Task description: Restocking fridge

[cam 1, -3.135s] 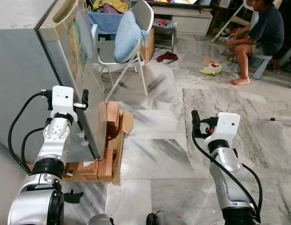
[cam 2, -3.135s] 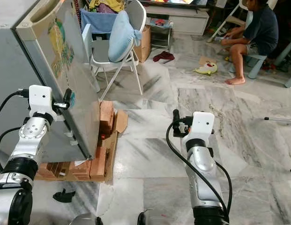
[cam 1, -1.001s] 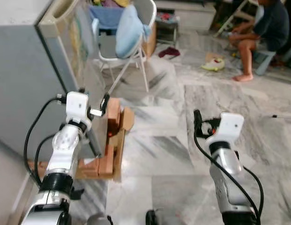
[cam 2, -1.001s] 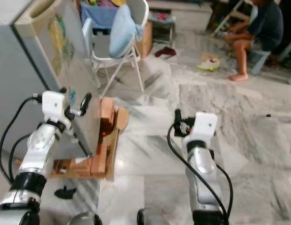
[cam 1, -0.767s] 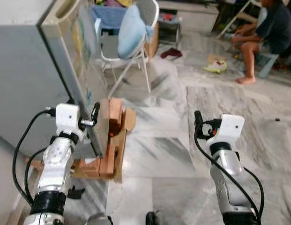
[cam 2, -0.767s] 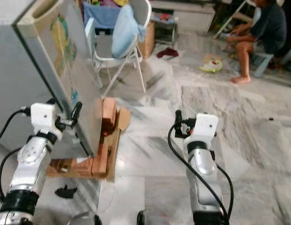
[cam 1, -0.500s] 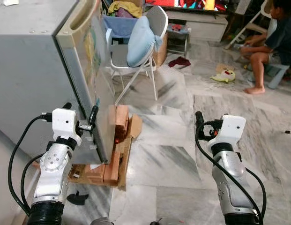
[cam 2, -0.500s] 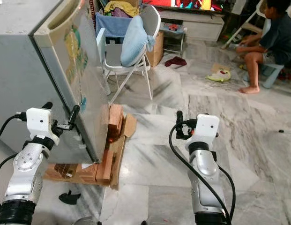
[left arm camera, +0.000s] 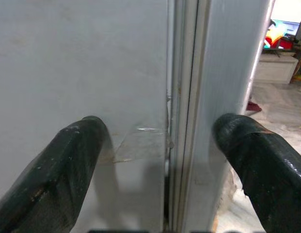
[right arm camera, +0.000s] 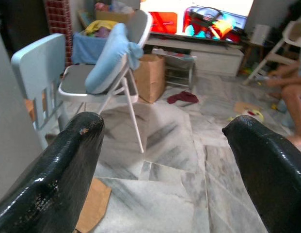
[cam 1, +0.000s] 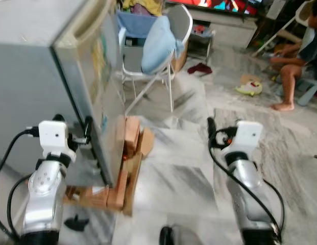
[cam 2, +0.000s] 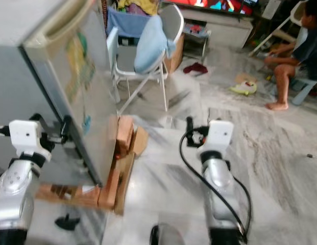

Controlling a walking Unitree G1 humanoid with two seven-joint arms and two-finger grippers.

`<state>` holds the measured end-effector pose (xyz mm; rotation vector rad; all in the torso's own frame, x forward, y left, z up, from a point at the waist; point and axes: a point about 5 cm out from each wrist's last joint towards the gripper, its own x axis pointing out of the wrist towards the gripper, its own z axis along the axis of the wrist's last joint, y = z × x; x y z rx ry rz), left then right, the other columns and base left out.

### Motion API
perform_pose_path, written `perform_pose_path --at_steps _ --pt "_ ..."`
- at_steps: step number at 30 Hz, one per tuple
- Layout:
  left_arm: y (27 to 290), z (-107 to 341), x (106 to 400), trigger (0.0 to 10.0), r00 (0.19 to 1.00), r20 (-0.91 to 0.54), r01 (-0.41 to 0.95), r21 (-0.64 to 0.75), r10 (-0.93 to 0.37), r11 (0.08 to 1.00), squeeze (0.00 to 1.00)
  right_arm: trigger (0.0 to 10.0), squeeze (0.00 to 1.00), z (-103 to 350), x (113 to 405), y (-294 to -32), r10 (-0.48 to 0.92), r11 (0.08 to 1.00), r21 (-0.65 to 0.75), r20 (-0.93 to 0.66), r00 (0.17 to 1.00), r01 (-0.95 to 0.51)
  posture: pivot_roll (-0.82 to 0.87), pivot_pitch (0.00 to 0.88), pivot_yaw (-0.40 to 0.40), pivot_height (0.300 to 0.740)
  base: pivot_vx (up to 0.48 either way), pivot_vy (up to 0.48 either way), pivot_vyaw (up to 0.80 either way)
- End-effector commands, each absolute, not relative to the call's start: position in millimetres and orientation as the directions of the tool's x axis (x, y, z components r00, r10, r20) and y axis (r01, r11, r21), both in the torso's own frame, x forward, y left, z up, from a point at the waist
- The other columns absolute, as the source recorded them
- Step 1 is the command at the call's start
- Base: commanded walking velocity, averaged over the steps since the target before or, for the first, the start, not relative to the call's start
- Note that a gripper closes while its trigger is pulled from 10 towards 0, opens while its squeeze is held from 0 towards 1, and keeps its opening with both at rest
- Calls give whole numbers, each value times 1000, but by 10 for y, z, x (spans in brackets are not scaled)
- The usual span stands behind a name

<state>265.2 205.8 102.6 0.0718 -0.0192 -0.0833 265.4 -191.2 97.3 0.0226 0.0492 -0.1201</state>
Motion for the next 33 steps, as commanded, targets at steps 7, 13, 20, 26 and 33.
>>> perform_pose_path --at_steps 7,13,20,26,33 --pt "2084 1077 2609 10000 994 23 104 71 -106 992 0 10000 0 1026 2686 -1806 -89 995 39 -34 995 90 -27 31 -59 740 0 0 0" --pt "1888 1112 2511 10000 955 16 295 53 -296 954 0 10000 0 1009 2699 -1808 -82 996 36 -44 996 84 -20 32 -64 740 0 0 0" --pt "1849 1082 2535 10000 944 -8 328 63 -329 942 0 10000 0 998 2716 -1793 -74 997 33 -52 996 76 -21 28 -66 740 0 0 0" --pt "1984 1085 2645 10000 970 -11 243 94 -243 966 0 10000 0 997 2723 -1792 -74 997 32 -53 996 76 -24 26 -66 740 0 0 0" --pt "1981 1092 2785 10000 969 -8 248 84 -248 965 0 10000 0 1001 2730 -1791 -72 997 29 -52 996 74 -28 25 -65 740 0 0 0"
